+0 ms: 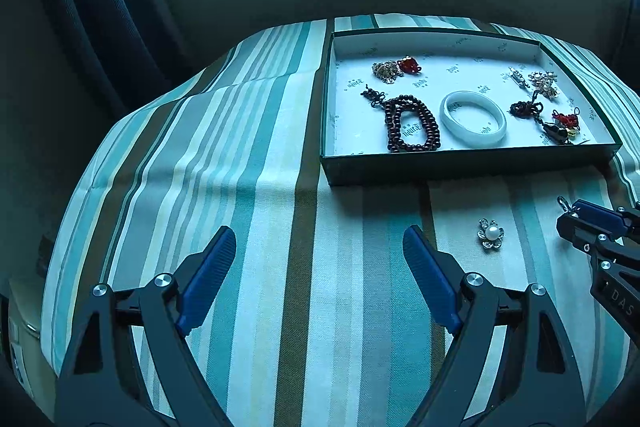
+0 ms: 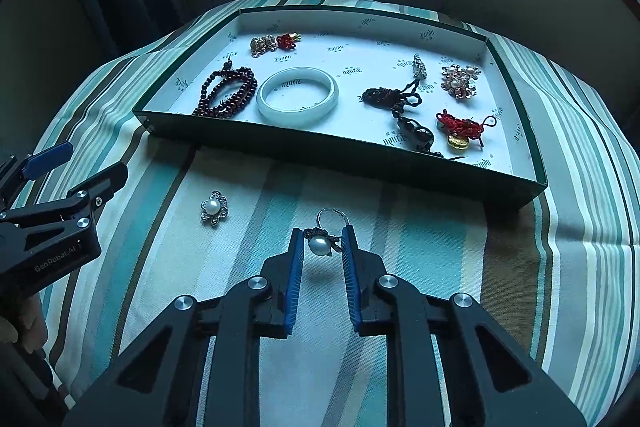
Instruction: Organize jewelry
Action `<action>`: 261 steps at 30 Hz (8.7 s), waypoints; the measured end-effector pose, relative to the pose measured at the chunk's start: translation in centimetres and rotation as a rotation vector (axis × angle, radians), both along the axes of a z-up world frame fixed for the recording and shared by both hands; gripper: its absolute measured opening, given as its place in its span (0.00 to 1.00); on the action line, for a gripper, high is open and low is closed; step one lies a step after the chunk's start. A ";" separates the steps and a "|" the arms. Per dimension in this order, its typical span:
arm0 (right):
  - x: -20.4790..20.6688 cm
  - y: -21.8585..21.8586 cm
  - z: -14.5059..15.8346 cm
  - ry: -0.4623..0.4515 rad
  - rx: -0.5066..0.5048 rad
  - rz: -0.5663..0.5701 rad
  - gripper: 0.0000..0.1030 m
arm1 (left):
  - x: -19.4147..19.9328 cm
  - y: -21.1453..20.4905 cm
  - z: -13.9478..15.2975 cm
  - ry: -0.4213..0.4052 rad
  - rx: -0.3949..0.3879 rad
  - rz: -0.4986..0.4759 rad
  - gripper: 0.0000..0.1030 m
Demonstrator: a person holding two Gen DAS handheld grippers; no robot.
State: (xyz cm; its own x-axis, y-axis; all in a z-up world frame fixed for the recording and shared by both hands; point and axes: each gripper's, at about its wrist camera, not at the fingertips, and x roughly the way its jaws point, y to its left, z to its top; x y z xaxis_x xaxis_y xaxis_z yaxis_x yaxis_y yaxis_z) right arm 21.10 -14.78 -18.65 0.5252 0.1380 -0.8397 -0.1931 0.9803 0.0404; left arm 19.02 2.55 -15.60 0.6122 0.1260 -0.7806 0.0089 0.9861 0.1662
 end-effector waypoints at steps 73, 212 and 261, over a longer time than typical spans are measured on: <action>-1.2 -4.6 1.4 -0.039 0.009 0.046 0.19 | 1.0 -7.5 -0.8 0.087 -0.151 -0.181 0.21; 2.5 -4.2 6.0 -0.237 0.033 -0.180 0.76 | 4.9 -5.0 5.2 -0.146 -0.119 -0.039 0.89; -11.4 -1.4 15.8 -0.521 0.007 -0.113 0.78 | -10.7 -2.9 15.2 -0.360 -0.172 -0.049 0.94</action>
State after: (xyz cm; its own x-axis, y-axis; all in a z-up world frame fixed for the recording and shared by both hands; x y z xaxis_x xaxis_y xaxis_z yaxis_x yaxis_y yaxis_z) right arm 9.72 -16.14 -2.84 0.8844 0.0615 -0.4626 -0.0827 0.9962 -0.0257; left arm 8.34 -0.31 -0.37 0.8526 -0.0240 -0.5220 0.0278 0.9996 -0.0004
